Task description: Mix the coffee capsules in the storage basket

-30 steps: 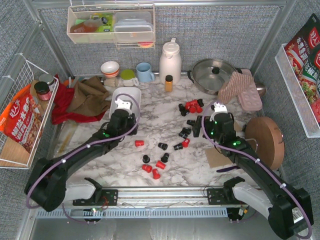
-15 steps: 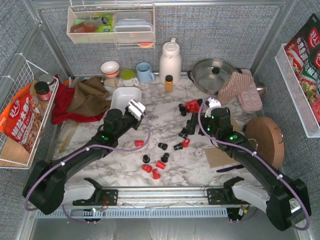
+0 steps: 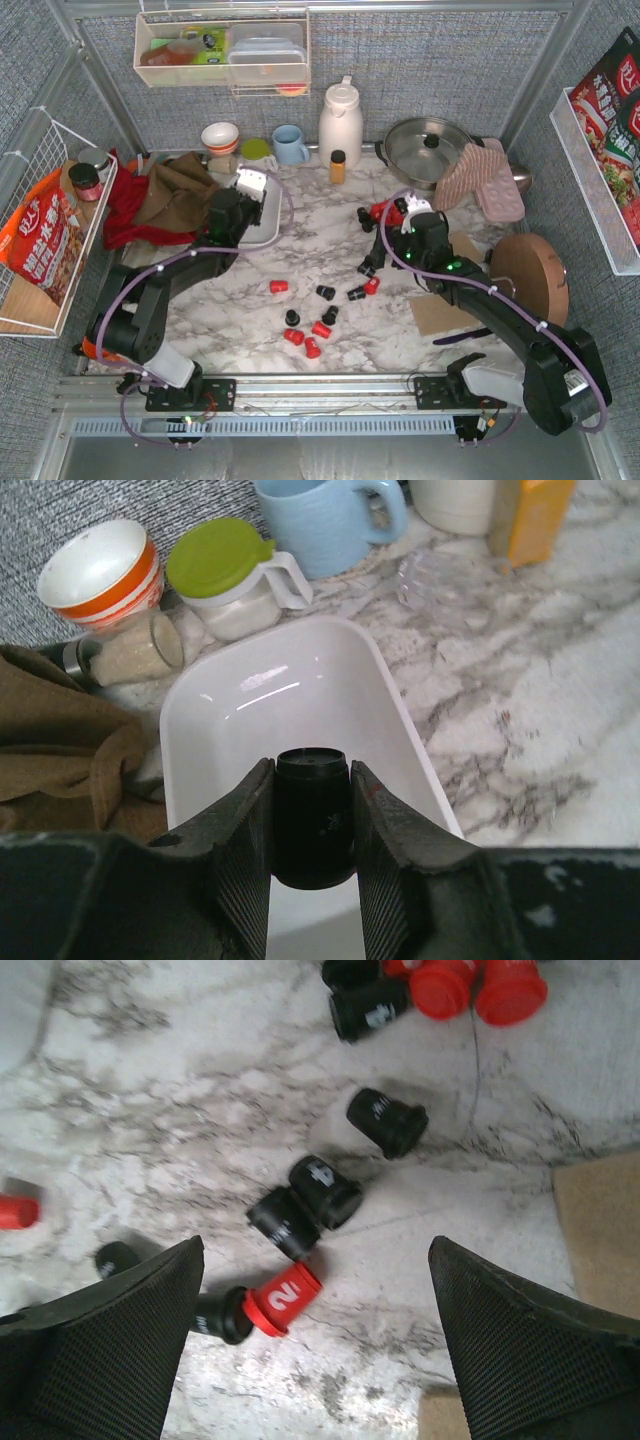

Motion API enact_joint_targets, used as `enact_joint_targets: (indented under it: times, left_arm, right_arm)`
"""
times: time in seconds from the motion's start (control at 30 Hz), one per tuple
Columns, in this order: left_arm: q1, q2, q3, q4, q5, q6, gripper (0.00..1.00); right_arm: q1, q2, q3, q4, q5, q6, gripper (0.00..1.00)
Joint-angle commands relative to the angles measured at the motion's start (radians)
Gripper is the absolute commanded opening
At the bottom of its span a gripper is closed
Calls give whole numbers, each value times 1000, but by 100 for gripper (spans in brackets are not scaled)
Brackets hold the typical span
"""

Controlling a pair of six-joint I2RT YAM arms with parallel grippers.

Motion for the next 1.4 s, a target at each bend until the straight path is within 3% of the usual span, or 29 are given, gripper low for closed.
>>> enact_joint_targets:
  times: [0.0,0.23,0.43,0.57,0.8,1.1,1.37]
  left_arm:
    - [24,80,129,-149,-35,-209,35]
    - [50,257,324,-451,-92,-343,36]
    - [71,380,449,-610,-39,-441,40]
    - [80,388,471,-631,8,-467,57]
    - [79,239,425,-575,39,-450,74]
    - [-3,-28,329,-750,-64,-541,74]
    - [-199,-259,144,-885,-213,-688,74]
  right_arm:
    - [1,18,-44,58,34,2,99]
    - [4,49,-24,34,6,10,99]
    - [7,47,-20,27,-1,11,99]
    - [8,40,-22,27,1,9,99]
    - [14,53,-21,29,4,6,99]
    - [24,43,-16,19,23,-7,99]
    - [51,37,-11,15,29,-26,99]
